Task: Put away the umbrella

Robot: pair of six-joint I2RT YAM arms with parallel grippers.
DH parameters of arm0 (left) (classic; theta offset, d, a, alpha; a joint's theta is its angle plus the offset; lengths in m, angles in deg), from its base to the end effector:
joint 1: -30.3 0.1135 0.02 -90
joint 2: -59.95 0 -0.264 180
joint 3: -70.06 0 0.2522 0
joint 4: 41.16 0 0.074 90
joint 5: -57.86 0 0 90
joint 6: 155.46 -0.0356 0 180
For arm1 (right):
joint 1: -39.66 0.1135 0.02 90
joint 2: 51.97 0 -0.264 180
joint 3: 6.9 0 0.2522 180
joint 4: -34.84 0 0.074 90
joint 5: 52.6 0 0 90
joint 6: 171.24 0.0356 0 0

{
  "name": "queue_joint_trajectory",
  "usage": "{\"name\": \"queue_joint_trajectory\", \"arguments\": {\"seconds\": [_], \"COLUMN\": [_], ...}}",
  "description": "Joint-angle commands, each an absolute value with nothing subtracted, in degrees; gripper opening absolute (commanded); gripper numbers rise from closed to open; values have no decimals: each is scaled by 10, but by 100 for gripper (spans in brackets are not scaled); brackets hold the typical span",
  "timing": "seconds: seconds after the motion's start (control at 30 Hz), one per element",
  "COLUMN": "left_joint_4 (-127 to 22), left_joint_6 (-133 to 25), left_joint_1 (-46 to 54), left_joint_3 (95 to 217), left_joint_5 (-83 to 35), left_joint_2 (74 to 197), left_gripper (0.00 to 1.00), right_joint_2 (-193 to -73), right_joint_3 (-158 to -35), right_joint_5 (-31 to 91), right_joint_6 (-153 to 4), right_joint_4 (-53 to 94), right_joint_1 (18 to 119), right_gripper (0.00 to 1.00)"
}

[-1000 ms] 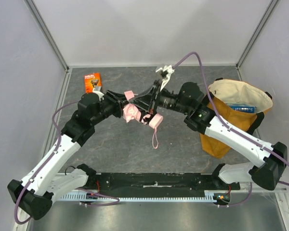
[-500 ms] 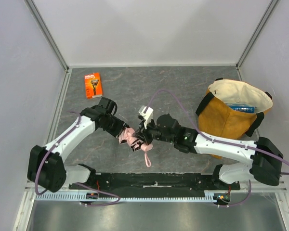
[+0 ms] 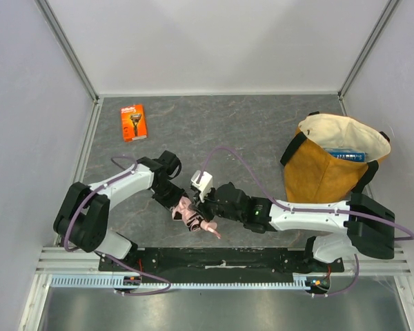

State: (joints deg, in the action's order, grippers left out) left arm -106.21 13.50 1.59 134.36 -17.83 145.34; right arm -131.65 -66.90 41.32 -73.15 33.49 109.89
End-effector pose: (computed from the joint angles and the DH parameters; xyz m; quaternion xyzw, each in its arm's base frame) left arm 0.2075 -0.1237 0.1776 0.4173 -0.8996 0.1004 0.0808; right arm 0.1080 0.2932 0.2490 -0.4086 0.7156 0.3355 0.4566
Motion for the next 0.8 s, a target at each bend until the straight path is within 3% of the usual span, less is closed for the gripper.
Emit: {"name": "queue_joint_trajectory", "arguments": {"seconds": [0.0, 0.13, 0.4, 0.77], "left_joint_4": [-955, -967, -1019, -1110], "left_joint_6": [203, 214, 203, 167], "left_joint_1": [18, 24, 23, 3], "left_joint_3": [1298, 1300, 1343, 1446], "left_joint_5": [-255, -245, -269, -300], "left_joint_2": [1418, 1435, 1500, 1601], "left_gripper": [2, 2, 2, 2], "right_joint_2": [-1263, -1231, -1259, -1346], "right_joint_3": [-643, -595, -704, -817], "right_joint_5": [401, 378, 250, 345], "right_joint_6": [-633, -580, -742, -937], "right_joint_4": [624, 688, 496, 329], "right_joint_1": [1110, 1105, 1112, 1200], "right_gripper": [0, 0, 0, 0]}}
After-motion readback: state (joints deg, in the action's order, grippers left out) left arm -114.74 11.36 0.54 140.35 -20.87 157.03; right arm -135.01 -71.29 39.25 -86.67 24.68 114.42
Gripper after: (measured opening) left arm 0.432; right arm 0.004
